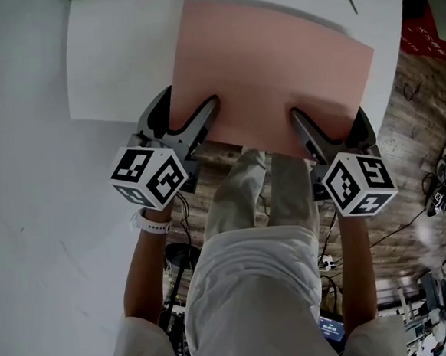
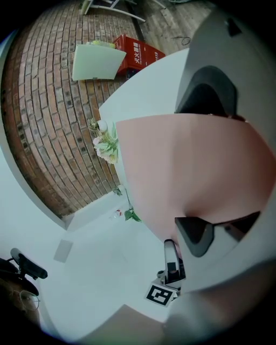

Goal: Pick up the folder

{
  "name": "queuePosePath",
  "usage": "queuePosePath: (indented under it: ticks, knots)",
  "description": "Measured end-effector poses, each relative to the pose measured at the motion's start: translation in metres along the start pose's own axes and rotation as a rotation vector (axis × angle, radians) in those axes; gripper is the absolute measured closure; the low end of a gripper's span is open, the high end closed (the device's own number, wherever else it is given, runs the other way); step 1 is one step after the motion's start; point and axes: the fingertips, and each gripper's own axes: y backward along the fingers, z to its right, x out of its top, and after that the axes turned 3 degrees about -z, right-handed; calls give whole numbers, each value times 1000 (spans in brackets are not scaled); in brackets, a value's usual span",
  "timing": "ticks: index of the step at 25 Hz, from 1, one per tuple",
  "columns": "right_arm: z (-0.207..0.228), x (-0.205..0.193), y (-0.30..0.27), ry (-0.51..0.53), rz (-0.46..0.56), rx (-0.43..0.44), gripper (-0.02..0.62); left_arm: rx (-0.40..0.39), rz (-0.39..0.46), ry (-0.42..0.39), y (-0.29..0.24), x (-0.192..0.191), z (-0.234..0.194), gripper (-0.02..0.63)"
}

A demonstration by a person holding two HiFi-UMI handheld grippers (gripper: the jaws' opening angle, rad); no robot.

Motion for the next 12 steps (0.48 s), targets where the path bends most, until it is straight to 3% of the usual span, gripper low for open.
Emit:
queuePosePath:
  ticks: [12]
  knots:
    - [-6,21,52,42,50,20,32,-1,60,-13,34,17,44,221]
